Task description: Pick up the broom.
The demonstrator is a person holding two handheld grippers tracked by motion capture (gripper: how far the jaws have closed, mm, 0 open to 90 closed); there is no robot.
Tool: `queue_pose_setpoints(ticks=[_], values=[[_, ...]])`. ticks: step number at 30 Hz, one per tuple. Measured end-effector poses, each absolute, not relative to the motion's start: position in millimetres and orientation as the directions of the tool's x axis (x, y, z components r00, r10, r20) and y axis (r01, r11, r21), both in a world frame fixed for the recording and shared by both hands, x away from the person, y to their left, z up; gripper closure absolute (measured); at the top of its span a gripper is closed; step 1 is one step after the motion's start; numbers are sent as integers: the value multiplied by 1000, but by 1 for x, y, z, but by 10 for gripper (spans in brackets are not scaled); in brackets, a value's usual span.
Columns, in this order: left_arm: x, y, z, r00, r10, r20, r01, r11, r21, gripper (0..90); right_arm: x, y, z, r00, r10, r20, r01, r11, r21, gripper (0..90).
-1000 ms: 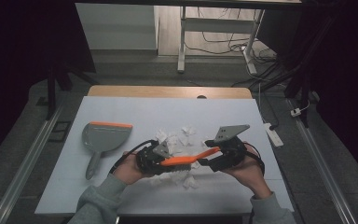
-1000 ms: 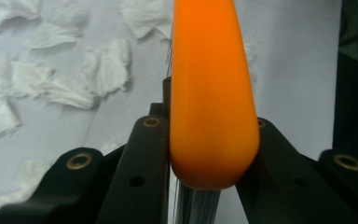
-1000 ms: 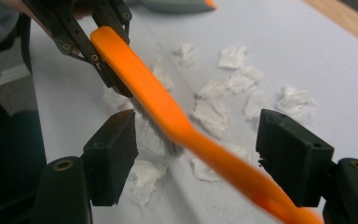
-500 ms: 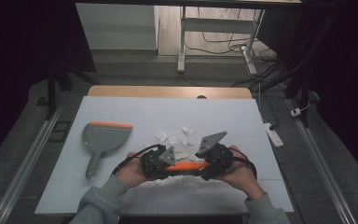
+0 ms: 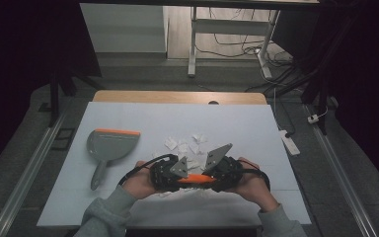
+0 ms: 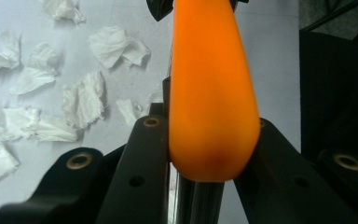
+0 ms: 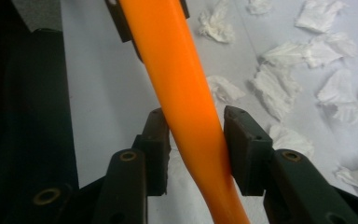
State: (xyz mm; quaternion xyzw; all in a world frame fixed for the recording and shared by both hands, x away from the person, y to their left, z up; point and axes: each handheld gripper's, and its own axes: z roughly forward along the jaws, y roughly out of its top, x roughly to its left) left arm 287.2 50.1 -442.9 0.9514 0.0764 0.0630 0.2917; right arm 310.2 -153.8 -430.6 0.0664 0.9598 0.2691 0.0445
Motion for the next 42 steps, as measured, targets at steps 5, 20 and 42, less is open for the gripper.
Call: queue_pose_setpoints(ticks=[5,20,42], values=[[291,56,-445,982,175,65,103,-800,591,769,310,-154,-430,-988,146,-58,95,847,524,644],[272,105,-432,832,539,134,264,-597,758,379,325,-175,-424,-949,308,-64,208,766,608,664],[257,197,-477,611,791,11,525,-416,743,313,353,-218,-424,-821,569,-45,385,611,692,667]])
